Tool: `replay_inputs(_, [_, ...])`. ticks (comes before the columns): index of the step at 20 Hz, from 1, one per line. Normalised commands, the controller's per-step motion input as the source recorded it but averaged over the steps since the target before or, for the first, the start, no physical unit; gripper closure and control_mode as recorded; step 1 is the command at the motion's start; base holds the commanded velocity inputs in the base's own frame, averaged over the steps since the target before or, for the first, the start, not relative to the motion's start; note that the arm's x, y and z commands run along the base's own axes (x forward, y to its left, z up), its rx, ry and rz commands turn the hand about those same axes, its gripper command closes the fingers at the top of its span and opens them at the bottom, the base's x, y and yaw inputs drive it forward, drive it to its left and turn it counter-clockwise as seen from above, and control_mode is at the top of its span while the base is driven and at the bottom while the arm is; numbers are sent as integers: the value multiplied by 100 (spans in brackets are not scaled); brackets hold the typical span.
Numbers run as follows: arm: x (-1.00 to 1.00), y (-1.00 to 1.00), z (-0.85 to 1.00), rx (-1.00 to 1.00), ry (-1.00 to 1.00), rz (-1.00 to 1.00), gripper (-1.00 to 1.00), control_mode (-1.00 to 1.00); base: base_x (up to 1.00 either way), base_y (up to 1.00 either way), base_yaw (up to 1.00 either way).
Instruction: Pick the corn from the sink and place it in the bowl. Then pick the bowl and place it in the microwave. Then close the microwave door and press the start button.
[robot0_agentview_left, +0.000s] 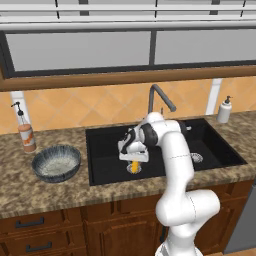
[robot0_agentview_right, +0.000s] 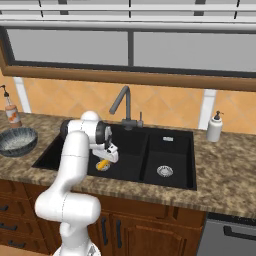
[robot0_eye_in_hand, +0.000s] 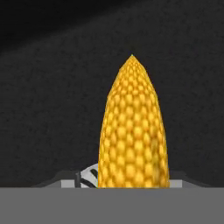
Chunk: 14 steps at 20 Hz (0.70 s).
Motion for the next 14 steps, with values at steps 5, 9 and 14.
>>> replay_inputs(5, [-18,0,3,0,1,-8,100,-100,0,0,0])
replay_inputs(9, [-48,0,92,0,-1,-12,100,-100,0,0,0])
replay_inputs(14, [-58,9,100,3,-10,0,100,-100,0,0,0])
